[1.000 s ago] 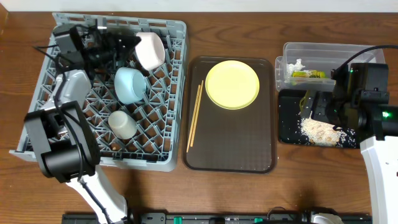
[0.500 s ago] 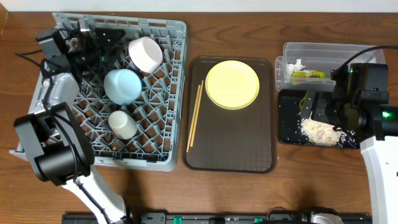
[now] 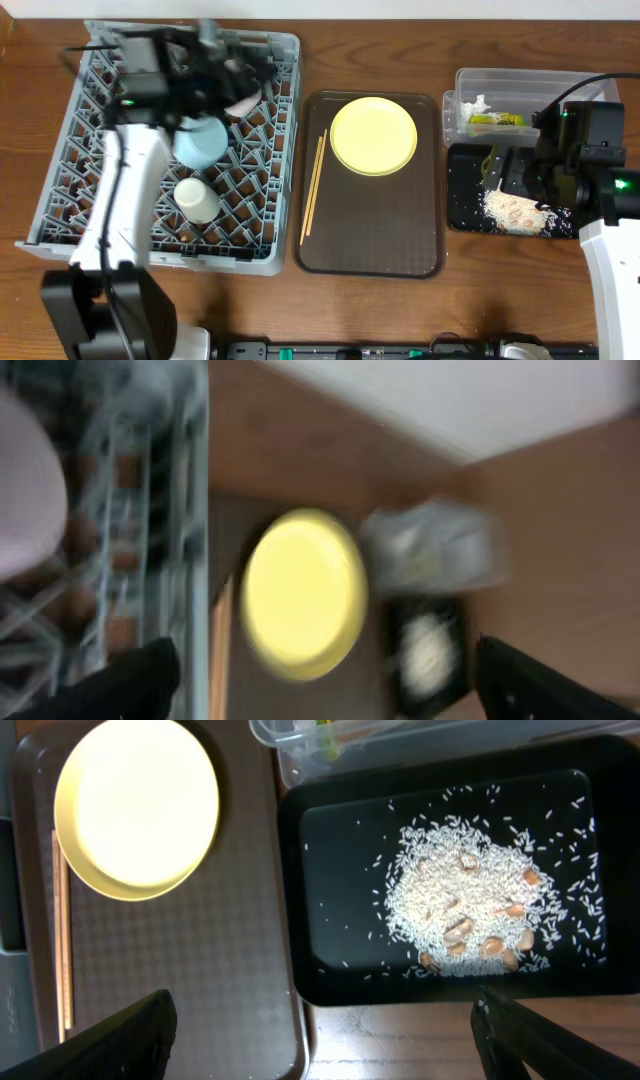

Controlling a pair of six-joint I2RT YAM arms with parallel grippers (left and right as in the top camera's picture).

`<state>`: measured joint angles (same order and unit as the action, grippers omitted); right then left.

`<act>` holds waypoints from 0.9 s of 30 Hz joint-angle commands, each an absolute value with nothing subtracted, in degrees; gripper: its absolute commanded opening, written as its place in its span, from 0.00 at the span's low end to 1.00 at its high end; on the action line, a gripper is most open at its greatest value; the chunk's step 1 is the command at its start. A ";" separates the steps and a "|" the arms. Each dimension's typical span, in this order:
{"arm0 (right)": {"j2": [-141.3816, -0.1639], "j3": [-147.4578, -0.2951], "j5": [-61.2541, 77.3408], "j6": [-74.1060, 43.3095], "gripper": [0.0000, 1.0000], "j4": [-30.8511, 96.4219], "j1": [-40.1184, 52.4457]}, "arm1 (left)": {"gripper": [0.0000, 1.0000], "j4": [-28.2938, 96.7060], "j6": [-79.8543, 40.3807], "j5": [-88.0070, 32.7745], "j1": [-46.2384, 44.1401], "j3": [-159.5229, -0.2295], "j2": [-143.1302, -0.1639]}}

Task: Sort waste into correct bins and load items into the dishwasher
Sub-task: 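Reach the left gripper down to the wooden chopsticks on the tray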

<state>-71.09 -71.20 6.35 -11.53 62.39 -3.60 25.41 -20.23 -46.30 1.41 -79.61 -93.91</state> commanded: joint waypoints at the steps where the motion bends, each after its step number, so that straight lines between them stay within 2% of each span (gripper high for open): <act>1: -70.67 -72.10 5.80 -11.51 0.93 62.17 -3.84 | 0.94 32.47 -9.02 -19.70 -9.41 -79.26 -90.19; 6: -70.67 -72.10 5.80 -11.51 0.93 62.22 -3.84 | 0.95 39.46 -9.67 -6.17 -22.24 -79.00 -89.38; 12: -70.67 -72.10 5.82 -11.51 0.93 62.35 -3.84 | 0.95 41.89 -12.82 -0.16 -32.95 -74.94 -91.48; 20: -70.67 -72.10 5.82 -11.51 0.94 62.54 -3.84 | 0.93 40.88 -13.82 -0.40 -35.51 -72.20 -98.83; 27: -70.67 -72.12 5.82 -11.51 0.94 62.65 -3.84 | 0.81 36.73 -13.82 -5.13 -35.51 -72.20 -107.59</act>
<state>-71.09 -71.20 6.35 -11.53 62.43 -3.60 38.28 -13.61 -2.61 -35.51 -72.55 -105.03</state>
